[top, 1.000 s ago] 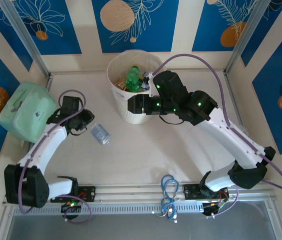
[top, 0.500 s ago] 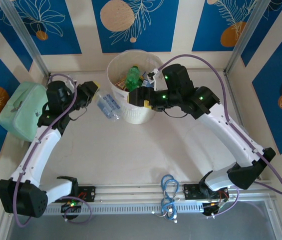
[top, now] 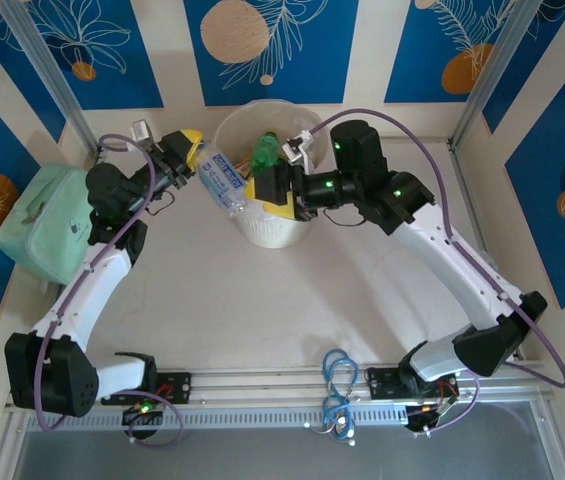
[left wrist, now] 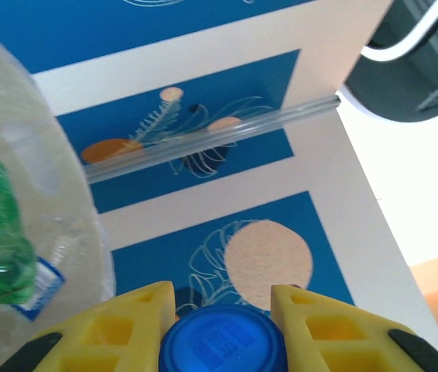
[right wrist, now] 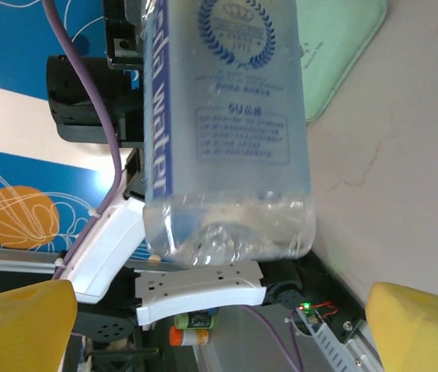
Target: Put the plastic bottles in the bin
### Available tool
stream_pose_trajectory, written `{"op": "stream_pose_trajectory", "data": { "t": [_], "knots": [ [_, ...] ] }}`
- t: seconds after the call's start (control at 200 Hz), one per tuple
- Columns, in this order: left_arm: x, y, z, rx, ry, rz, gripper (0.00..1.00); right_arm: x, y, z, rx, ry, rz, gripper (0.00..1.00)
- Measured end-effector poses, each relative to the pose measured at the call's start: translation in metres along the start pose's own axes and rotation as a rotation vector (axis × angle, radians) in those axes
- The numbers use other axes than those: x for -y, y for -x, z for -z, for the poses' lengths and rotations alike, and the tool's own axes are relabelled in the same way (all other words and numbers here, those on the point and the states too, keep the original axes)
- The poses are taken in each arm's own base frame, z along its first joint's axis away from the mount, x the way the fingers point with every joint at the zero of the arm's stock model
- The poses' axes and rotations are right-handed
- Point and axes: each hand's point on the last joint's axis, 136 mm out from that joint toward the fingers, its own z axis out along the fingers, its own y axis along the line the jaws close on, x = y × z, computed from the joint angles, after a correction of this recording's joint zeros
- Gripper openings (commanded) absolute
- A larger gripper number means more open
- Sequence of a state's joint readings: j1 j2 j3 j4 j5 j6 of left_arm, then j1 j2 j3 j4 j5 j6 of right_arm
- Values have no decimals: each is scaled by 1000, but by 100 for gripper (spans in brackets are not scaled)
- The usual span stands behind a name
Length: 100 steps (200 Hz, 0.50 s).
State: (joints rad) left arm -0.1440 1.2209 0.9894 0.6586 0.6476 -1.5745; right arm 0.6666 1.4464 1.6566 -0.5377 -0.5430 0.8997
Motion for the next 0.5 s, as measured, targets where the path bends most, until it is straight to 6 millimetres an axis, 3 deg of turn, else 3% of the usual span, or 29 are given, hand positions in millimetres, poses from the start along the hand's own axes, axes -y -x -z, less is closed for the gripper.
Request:
{"op": "stream_pose_trajectory", "data": {
  "t": [0.22,0.375,0.5],
  "knots": [
    [14,-4,-3,-38,-75,31,27,-10,7,-24,-49,46,-1,88],
    [14,-6,-5,-64,-89,44,25,-21,9,-31,-62,68,17,66],
    [14,-6,-8,-78,-104,66,25,-23,10,-31,-62,69,11,56]
  ]
}}
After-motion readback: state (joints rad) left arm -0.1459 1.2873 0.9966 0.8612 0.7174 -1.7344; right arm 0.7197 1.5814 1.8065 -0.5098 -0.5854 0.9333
